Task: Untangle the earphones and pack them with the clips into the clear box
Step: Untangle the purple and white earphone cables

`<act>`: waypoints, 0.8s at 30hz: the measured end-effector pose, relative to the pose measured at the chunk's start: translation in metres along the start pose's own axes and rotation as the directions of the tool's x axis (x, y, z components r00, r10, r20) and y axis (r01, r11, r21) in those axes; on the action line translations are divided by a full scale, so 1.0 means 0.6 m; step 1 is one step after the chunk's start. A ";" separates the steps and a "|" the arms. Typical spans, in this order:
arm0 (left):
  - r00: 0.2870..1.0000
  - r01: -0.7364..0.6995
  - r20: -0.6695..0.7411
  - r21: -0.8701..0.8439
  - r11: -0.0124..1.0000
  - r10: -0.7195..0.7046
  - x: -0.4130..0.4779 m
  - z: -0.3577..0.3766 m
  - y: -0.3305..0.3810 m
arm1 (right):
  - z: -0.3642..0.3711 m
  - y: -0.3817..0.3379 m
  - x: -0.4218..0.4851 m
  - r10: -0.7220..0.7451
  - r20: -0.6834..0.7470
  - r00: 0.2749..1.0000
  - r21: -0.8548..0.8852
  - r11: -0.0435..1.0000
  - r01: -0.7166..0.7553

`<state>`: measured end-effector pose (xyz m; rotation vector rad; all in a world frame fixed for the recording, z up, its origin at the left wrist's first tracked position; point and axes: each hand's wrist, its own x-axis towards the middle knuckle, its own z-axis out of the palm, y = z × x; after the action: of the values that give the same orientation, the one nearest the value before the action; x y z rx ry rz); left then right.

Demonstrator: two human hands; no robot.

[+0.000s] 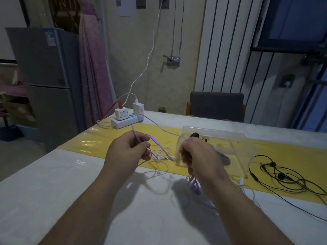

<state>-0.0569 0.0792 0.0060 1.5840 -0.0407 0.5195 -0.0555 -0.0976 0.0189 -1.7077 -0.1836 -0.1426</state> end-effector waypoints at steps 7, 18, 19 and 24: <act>0.988 -0.152 -0.037 -0.040 0.988 0.150 -0.003 -0.004 0.007 | 0.019 0.010 -0.005 -0.102 0.095 0.990 -0.202 0.972 0.119; 0.991 -0.129 -0.071 -0.245 0.961 0.115 -0.002 0.003 0.015 | 0.022 0.024 0.003 -0.048 -0.115 0.992 -0.010 0.999 0.047; 0.992 -0.124 -0.056 -0.275 0.953 0.113 -0.004 0.004 0.016 | 0.023 0.025 0.004 -0.055 -0.124 0.991 -0.007 0.998 0.054; 0.989 -0.133 0.015 -0.314 0.940 0.145 -0.009 0.003 0.014 | 0.034 0.020 -0.005 -0.118 0.027 0.993 0.014 0.993 0.118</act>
<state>-0.0637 0.0749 0.0119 1.2850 -0.2542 0.5638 -0.0561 -0.0793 0.0038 -1.6880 -0.3057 -0.2050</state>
